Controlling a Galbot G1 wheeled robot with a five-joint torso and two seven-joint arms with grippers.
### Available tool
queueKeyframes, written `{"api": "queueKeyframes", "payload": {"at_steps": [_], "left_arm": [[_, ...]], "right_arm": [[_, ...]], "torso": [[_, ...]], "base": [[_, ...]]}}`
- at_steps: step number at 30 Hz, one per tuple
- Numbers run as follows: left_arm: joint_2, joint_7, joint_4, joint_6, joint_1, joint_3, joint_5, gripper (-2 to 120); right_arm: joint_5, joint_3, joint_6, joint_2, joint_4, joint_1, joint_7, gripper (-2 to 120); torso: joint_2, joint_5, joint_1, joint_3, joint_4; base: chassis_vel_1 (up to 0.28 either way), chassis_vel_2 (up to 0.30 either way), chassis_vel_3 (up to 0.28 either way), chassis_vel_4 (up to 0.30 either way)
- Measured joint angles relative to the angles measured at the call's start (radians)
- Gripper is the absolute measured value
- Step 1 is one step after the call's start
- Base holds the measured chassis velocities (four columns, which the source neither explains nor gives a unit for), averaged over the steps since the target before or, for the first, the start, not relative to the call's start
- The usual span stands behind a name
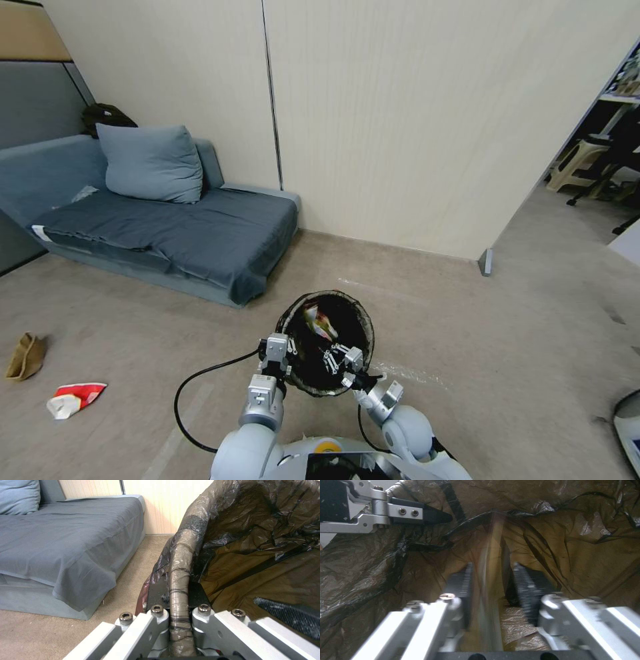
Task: Pick up the trash bin, then pick up the garbage from the floor and place it into the trash bin.
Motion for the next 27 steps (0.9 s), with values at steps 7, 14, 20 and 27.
{"api": "queueKeyframes", "payload": {"at_steps": [7, 14, 20, 27], "left_arm": [[-0.001, 0.0, 0.0, 0.0, 0.0, 0.0, 0.001, 1], [-0.003, 0.0, 0.0, 0.0, -0.001, 0.002, 0.002, 1], [-0.004, 0.0, 0.0, 0.0, -0.001, 0.001, 0.003, 1], [-0.004, -0.001, 0.006, 0.0, -0.003, -0.002, 0.005, 1]], "right_arm": [[-0.014, 0.0, 0.007, 0.0, 0.013, -0.008, -0.002, 71], [-0.024, 0.001, 0.014, 0.001, 0.026, -0.017, -0.012, 94], [-0.05, 0.005, 0.034, -0.001, 0.081, -0.041, -0.028, 100], [-0.086, 0.019, 0.063, 0.006, 0.228, -0.079, -0.023, 100]], "torso": [[0.0, 0.0, 0.0, 0.0, 0.0], [0.0, 0.0, 0.0, 0.0, 0.0], [0.0, 0.0, 0.0, 0.0, 0.0], [0.0, 0.0001, 0.0, 0.0, 0.0]], "base": [[0.0, 0.0, 0.0, 0.0], [0.0, 0.0, 0.0, 0.0], [0.0, 0.0, 0.0, 0.0], [0.0, 0.0, 0.0, 0.0]]}}
